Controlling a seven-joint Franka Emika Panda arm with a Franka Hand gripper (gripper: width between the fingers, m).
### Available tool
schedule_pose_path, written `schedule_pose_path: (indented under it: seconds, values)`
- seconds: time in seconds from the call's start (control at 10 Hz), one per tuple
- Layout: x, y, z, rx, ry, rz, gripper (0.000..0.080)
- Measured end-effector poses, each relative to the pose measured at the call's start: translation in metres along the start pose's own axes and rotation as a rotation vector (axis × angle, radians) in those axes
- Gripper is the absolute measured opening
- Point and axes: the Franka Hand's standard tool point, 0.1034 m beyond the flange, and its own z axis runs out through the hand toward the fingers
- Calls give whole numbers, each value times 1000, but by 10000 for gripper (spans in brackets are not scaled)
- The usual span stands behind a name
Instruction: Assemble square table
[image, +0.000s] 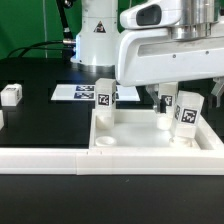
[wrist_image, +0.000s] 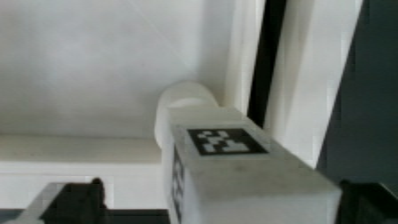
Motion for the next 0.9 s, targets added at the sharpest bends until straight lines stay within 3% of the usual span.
schedule_pose_path:
  seconds: [0.4, 0.6, 0.7, 0.8, 0.9]
  values:
    - [2, 1, 2, 2, -26, 10, 649]
    - [2, 1, 2, 1, -26, 30, 405]
    - [2, 0, 2, 1, -26, 95, 405]
    - [2, 0, 2, 1, -27, 153, 289]
    - [2, 0, 2, 0, -27, 225, 289]
